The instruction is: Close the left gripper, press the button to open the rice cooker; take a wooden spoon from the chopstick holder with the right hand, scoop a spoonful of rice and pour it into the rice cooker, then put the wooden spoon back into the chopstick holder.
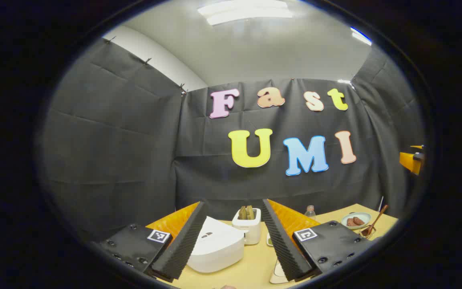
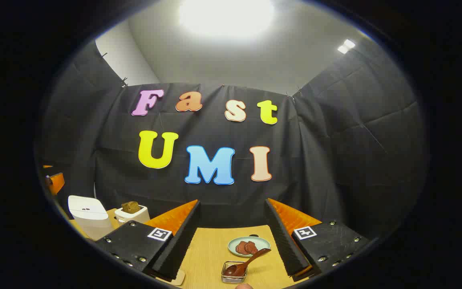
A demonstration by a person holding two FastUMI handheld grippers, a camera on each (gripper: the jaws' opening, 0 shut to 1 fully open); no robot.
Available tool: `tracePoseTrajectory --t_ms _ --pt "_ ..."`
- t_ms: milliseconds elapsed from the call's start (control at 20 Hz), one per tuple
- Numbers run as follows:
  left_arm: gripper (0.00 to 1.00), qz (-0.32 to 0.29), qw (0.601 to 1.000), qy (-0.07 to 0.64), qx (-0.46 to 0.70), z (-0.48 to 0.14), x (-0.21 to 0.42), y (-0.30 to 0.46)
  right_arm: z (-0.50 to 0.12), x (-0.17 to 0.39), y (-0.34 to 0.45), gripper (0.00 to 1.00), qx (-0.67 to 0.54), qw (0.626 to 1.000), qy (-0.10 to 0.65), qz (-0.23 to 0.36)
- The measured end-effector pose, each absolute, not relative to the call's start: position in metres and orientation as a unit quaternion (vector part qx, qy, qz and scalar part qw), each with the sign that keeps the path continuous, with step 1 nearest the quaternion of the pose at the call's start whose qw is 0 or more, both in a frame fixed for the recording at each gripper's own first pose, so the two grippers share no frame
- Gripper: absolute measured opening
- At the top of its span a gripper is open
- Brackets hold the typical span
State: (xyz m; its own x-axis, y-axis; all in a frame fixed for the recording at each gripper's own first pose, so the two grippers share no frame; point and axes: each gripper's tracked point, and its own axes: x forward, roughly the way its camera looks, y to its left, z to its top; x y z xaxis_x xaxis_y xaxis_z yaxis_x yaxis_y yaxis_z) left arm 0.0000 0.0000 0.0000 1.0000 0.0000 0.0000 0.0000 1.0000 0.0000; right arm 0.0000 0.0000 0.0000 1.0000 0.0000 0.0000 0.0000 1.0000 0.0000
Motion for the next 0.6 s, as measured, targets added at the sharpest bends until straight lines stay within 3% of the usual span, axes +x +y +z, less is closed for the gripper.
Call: tracePoseTrajectory --t_ms 600 --pt "0.95 0.003 1.000 -0.001 0.012 0.0037 0.0043 -0.0033 -0.0033 0.0060 -0.0027 0.95 0.002 1.000 0.004 0.003"
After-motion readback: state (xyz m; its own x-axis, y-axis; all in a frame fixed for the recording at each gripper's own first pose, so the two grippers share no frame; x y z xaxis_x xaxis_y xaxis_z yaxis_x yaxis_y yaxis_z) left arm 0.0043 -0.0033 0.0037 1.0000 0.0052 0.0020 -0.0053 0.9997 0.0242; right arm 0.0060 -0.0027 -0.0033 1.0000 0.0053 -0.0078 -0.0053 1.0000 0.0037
